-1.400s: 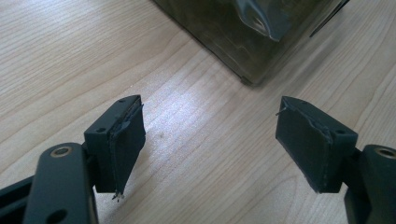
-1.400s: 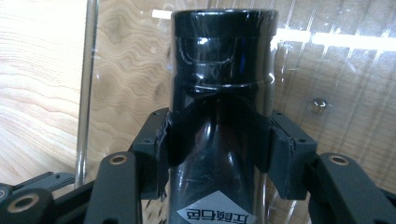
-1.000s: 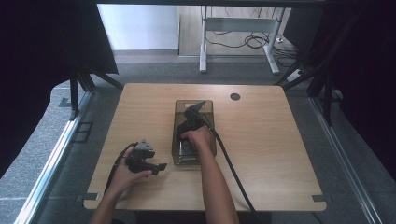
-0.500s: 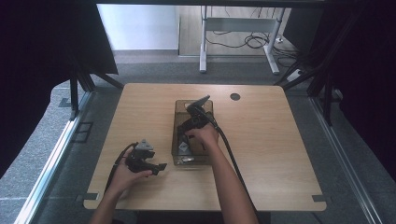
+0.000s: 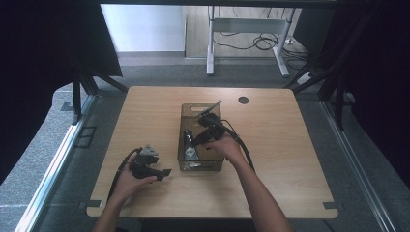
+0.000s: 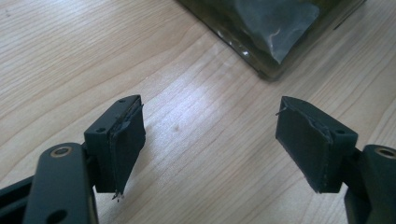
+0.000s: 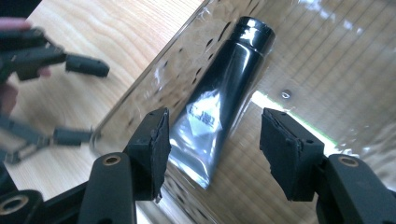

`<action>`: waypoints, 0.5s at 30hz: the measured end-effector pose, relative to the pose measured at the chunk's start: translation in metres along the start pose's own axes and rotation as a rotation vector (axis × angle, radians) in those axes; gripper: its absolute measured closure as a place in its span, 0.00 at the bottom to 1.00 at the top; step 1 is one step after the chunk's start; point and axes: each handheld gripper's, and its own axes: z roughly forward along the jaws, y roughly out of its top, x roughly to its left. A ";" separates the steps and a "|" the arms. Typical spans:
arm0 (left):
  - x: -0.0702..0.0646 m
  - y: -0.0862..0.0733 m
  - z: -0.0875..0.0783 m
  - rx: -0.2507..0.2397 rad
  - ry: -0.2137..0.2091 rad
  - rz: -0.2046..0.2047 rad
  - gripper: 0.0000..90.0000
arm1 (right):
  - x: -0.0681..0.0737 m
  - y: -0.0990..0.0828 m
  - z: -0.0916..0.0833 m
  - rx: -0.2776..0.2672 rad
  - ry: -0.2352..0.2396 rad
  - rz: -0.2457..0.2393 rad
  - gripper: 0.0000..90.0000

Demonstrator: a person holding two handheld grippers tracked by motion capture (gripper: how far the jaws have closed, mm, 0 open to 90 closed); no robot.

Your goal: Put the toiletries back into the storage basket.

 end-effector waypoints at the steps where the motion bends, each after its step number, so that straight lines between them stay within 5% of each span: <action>1: 0.000 -0.001 0.000 0.004 0.004 0.002 0.27 | 0.000 -0.006 -0.006 -0.022 -0.013 -0.021 0.48; 7: -0.005 -0.004 -0.002 0.011 0.031 -0.008 0.27 | -0.003 -0.041 -0.029 -0.101 -0.065 -0.132 0.48; 14: -0.006 -0.007 -0.004 0.016 0.060 -0.008 0.27 | -0.021 -0.085 -0.053 -0.199 -0.088 -0.124 0.48; 15: -0.006 -0.008 -0.003 0.022 0.067 -0.012 0.27 | -0.031 -0.104 -0.061 -0.236 -0.088 -0.112 0.48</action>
